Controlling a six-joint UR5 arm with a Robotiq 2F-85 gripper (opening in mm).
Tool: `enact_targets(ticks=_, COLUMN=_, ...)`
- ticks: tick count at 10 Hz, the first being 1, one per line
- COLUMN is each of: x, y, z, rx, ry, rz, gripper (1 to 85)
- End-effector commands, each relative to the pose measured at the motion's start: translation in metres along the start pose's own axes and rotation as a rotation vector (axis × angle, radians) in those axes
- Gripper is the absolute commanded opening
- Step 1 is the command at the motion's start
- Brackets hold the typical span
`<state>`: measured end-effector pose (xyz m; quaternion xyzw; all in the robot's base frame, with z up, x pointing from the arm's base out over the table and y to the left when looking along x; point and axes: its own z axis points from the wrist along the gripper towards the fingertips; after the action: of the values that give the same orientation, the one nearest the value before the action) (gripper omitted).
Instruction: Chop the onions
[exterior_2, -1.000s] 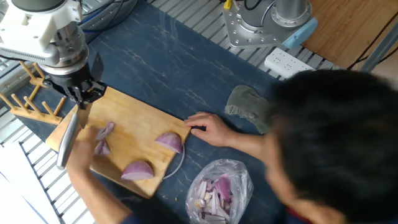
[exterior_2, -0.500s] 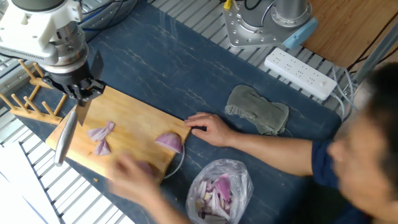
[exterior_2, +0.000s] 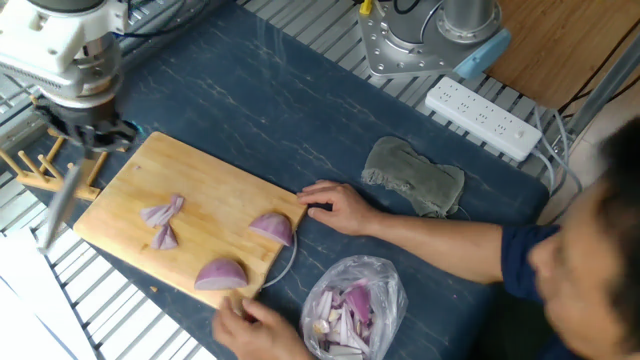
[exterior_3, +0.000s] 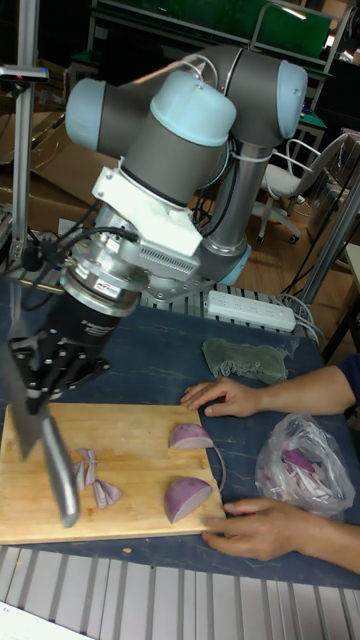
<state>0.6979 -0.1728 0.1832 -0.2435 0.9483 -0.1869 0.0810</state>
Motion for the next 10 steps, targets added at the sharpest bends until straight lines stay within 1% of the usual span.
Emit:
enact_targets(ticks=1, x=-0.003, y=-0.037, z=0.006, rx=0.101, ry=-0.054, rz=-0.035, gripper=1.0)
enact_targets(ticks=2, x=-0.003, y=-0.031, z=0.014, rx=0.069, ry=-0.063, rz=-0.044, gripper=1.0)
enact_targets(ticks=3, x=-0.002, y=-0.022, z=0.023, rx=0.025, ry=-0.075, rz=-0.043, gripper=1.0)
enact_targets(ticks=4, x=0.0, y=-0.015, z=0.033, rx=-0.01, ry=-0.083, rz=-0.048, gripper=1.0)
enact_targets(ticks=5, x=0.002, y=-0.012, z=0.041, rx=-0.024, ry=-0.091, rz=-0.059, gripper=1.0)
enact_targets(ticks=7, x=0.007, y=-0.013, z=0.049, rx=-0.029, ry=-0.098, rz=-0.07, gripper=1.0)
enact_targets(ticks=9, x=0.014, y=-0.018, z=0.056, rx=-0.024, ry=-0.103, rz=-0.076, gripper=1.0)
enact_targets(ticks=10, x=0.016, y=-0.017, z=0.061, rx=-0.031, ry=-0.11, rz=-0.075, gripper=1.0)
